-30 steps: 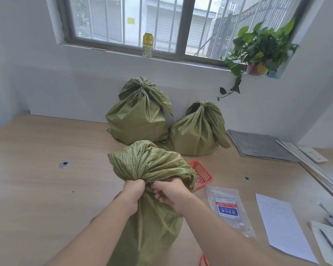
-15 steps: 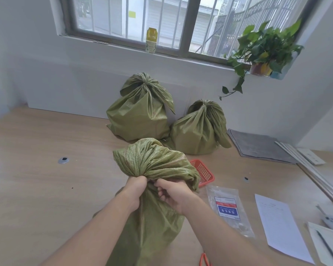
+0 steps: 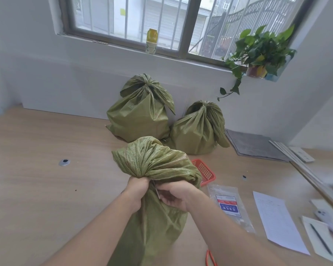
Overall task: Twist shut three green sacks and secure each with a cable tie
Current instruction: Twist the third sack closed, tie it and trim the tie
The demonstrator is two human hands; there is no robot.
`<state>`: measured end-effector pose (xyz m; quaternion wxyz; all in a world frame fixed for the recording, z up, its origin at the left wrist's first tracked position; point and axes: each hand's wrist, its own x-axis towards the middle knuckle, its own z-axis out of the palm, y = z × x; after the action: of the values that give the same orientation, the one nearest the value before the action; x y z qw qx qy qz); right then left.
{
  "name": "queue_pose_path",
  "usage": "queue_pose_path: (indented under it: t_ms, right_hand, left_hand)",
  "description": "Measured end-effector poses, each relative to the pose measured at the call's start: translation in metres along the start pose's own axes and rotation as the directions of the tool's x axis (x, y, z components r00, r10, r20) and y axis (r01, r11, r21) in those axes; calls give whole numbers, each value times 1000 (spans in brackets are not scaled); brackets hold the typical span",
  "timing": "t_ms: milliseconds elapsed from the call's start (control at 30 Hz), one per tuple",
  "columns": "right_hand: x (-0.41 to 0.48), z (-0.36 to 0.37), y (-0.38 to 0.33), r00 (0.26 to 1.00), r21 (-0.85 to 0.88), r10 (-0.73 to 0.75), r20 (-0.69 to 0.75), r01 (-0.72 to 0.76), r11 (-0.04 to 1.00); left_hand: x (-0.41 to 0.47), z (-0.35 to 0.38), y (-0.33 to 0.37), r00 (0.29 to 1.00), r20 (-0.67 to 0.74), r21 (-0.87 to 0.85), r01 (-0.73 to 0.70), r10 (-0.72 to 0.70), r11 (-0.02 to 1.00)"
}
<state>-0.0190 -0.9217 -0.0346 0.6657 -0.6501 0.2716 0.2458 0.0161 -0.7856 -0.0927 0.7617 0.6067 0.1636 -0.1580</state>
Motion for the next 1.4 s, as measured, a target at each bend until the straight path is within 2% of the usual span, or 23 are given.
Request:
queue_pose_path:
  t_ms: [133, 233, 333, 400, 467, 533, 600, 667, 800, 867, 933, 1033, 1100, 1200, 1267, 1333, 1400]
  right_hand:
    - [-2, 11, 8, 998, -47, -31, -45, 29, 998]
    - [-3, 19, 14, 993, -21, -84, -80, 83, 996]
    - [-7, 20, 16, 977, -50, -127, -173, 120, 992]
    - [-8, 17, 16, 943, -137, -197, -268, 165, 977]
    - [-6, 15, 16, 878, -308, -329, -348, 225, 925]
    - [-5, 15, 15, 803, -481, -456, -384, 247, 841]
    - [-5, 16, 14, 769, -522, -510, -387, 273, 808]
    - [-4, 18, 15, 766, -518, -509, -392, 274, 811]
    - [-6, 22, 18, 834, -388, -412, -367, 266, 883]
    - [-8, 23, 18, 860, -299, -368, -354, 269, 916]
    - [-6, 24, 20, 861, -290, -376, -343, 283, 914]
    - [-3, 25, 21, 843, -362, -408, -350, 280, 889]
    - [0, 26, 23, 844, -362, -400, -356, 271, 892]
    - [0, 29, 22, 868, -390, -417, -271, 297, 872]
    - [-4, 29, 22, 852, -447, -484, -202, 359, 819]
    - [-5, 28, 24, 782, -513, -595, -186, 439, 738]
    - [-5, 24, 28, 657, -601, -738, -153, 531, 597]
  left_hand:
    - [23, -12, -17, 997, -24, 28, 70, -69, 997]
    - [47, -19, -34, 995, -27, 32, 99, -98, 995]
    - [46, -20, -35, 996, -10, 12, 89, -89, 996]
    - [42, -21, -36, 996, -7, 16, 93, -93, 996]
    - [31, -20, -30, 996, 6, 1, 93, -93, 996]
    - [15, -16, -19, 997, 26, -20, 80, -79, 997]
    - [6, -13, -11, 996, 17, -30, 86, -85, 996]
    - [8, -14, -11, 996, -1, -39, 86, -86, 996]
    - [15, -19, -15, 996, 8, -38, 92, -92, 995]
    - [0, -20, -6, 995, 76, -13, 72, -71, 997]
    - [-20, -20, 5, 972, 231, -78, 59, -39, 995]
    - [-40, -28, 14, 861, 507, -256, 191, -37, 948]
    - [-40, -30, 11, 822, 568, -288, 243, -39, 926]
    - [-31, -29, 2, 910, 406, -148, 157, -84, 976]
    - [-21, -31, -5, 955, 288, -41, 93, -77, 995]
    - [-17, -36, -8, 966, 248, 52, 64, -75, 997]
    - [-19, -43, -8, 973, 223, 81, 36, -53, 996]
